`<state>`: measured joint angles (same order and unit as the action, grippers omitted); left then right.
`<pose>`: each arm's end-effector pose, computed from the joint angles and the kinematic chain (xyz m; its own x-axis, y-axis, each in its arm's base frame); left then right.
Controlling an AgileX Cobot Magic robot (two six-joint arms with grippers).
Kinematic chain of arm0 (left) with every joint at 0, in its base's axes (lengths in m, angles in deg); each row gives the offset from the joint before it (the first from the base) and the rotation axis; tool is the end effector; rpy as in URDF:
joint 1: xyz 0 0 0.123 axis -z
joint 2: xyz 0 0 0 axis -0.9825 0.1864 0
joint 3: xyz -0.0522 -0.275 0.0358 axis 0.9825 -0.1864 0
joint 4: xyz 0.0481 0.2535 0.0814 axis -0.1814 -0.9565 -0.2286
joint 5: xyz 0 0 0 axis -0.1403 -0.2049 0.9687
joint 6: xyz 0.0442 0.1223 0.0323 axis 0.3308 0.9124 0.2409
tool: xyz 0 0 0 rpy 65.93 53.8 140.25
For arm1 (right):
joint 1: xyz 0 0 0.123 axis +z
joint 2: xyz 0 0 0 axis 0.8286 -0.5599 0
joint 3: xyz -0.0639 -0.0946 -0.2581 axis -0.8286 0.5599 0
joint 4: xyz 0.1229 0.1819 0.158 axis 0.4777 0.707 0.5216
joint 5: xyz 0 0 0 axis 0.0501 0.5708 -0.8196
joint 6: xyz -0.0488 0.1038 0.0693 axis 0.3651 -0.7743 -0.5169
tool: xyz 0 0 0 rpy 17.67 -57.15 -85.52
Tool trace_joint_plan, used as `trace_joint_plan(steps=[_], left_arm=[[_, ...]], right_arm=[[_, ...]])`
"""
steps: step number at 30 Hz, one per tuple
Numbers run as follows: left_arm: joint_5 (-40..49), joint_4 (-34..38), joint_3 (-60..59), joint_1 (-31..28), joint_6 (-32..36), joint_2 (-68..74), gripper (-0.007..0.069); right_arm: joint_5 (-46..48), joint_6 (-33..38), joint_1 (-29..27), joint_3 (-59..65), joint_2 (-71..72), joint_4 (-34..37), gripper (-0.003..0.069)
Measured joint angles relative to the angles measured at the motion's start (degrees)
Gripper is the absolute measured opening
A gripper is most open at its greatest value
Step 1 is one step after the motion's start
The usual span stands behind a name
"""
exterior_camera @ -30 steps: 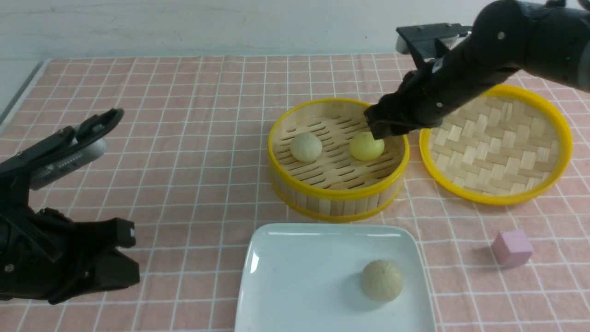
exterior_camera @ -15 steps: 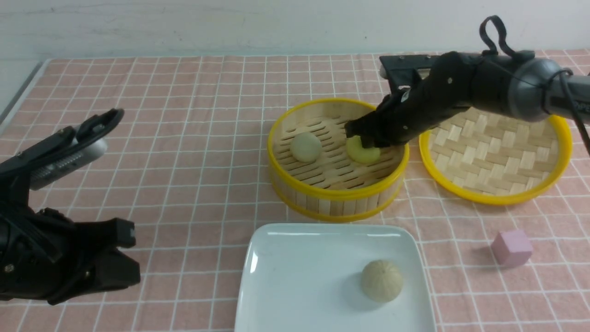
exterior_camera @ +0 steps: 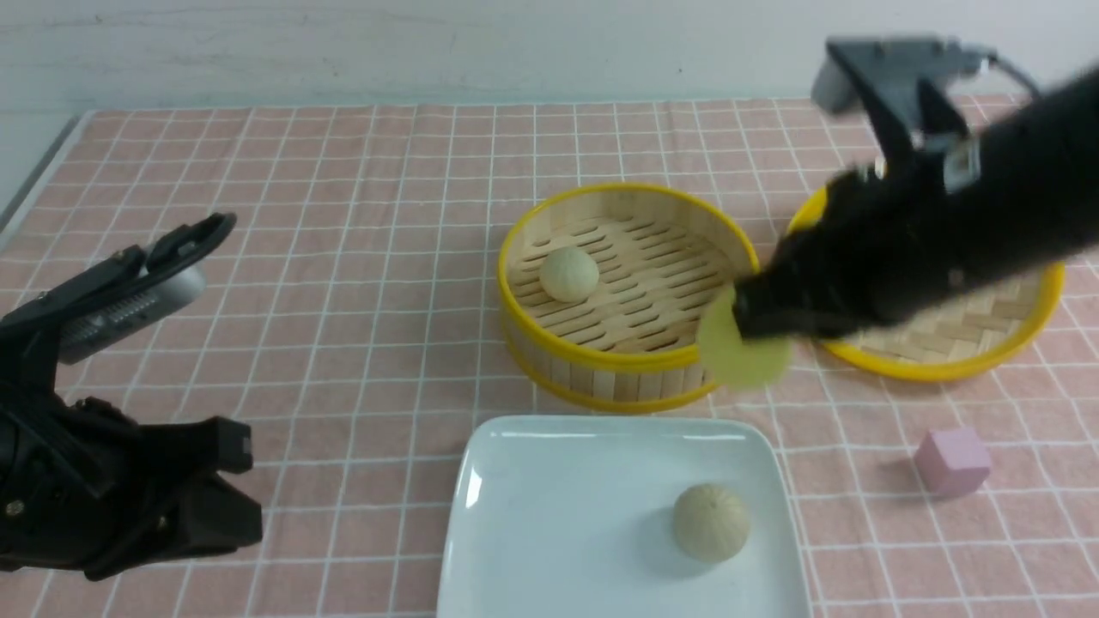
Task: Put the steamed buns into the plate on the pink tablecloth.
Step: 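Move the steamed bun from the bamboo steamer onto the white plate with the right gripper, then reach into the bamboo steamer and grasp a bun with the left gripper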
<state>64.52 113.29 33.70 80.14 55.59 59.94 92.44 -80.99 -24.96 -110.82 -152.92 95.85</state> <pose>0.2093 -0.0568 0.2308 -0.9227 -0.2155 -0.3195 -0.0492 0.8882 -0.4569 0.2693 0.2013 0.2741 -0.7937 -0.2174 -0.5682 -0.4648 0.8193 0.3358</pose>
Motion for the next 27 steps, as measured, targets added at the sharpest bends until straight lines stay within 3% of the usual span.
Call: trace_joint_plan(steps=[7, 10, 14, 19, 21, 24, 27], left_arm=[[-0.7, -0.1, 0.0, 0.0, 0.0, 0.0, 0.0128], [-1.9, -0.1, 0.0, 0.0, 0.0, 0.0, 0.0130], [-2.7, -0.1, 0.0, 0.0, 0.0, 0.0, 0.0139], [-3.0, -0.1, 0.0, 0.0, 0.0, 0.0, 0.0145], [-3.1, -0.2, 0.0, 0.0, 0.0, 0.0, 0.0148], [-3.3, -0.2, 0.0, 0.0, 0.0, 0.0, 0.0151], [-3.3, -0.1, 0.2, 0.0, 0.0, 0.1, 0.0155]], right_arm=[[-19.5, 0.0, 9.3, 25.7, 5.8, 7.5, 0.0023], [-29.0, 0.1, 10.2, 31.2, 2.8, 8.2, 0.0046], [-34.9, 0.1, 10.3, 33.2, -1.8, 8.9, 0.0106], [-36.6, 0.2, 10.4, 33.2, -3.9, 9.3, 0.0237], [-35.1, 0.6, 10.0, 32.9, -3.1, 9.2, 0.0342], [-28.3, 0.9, 7.8, 31.0, 0.5, 6.8, 0.0451], [-18.9, 0.9, 4.7, 27.2, 6.3, 2.3, 0.0501]])
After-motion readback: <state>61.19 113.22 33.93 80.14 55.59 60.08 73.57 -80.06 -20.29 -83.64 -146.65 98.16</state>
